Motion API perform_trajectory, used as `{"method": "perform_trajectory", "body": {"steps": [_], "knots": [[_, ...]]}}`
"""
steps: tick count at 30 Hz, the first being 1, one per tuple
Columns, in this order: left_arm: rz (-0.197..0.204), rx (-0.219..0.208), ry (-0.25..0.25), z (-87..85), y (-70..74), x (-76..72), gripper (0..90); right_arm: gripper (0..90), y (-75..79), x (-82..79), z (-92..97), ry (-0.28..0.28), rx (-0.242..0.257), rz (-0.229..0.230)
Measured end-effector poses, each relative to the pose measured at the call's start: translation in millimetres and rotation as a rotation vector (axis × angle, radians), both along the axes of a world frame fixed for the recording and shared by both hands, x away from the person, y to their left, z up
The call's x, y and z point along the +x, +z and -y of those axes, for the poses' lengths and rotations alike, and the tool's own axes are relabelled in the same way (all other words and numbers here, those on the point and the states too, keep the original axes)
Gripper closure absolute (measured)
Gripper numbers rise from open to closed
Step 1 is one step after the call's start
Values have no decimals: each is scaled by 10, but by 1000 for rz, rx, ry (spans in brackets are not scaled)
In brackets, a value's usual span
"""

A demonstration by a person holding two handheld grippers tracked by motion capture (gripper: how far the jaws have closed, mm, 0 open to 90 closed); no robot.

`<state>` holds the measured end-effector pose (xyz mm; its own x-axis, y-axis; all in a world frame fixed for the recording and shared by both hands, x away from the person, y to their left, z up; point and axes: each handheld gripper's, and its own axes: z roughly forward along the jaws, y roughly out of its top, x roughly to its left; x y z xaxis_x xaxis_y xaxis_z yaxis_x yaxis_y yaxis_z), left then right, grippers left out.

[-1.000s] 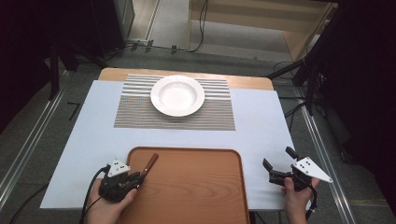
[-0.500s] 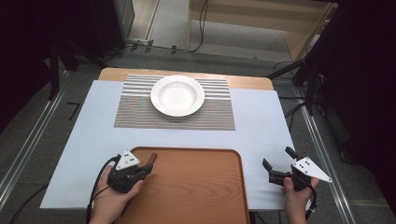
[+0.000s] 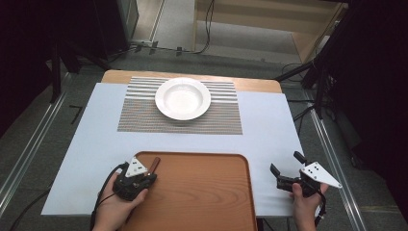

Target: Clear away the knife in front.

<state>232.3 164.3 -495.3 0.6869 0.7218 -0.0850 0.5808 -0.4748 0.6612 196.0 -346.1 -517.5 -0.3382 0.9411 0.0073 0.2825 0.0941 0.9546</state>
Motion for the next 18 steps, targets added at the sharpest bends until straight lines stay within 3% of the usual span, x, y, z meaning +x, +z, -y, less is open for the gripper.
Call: {"method": "perform_trajectory", "body": {"steps": [8, 18], "knots": [[-23, -1, 39, -224, 20, 40, 893, 0, 0, 0, -2, 2, -2, 1], [-26, -12, 72, -358, 22, 77, 891, 0, 0, 2, -2, 0, -1, -1]]}}
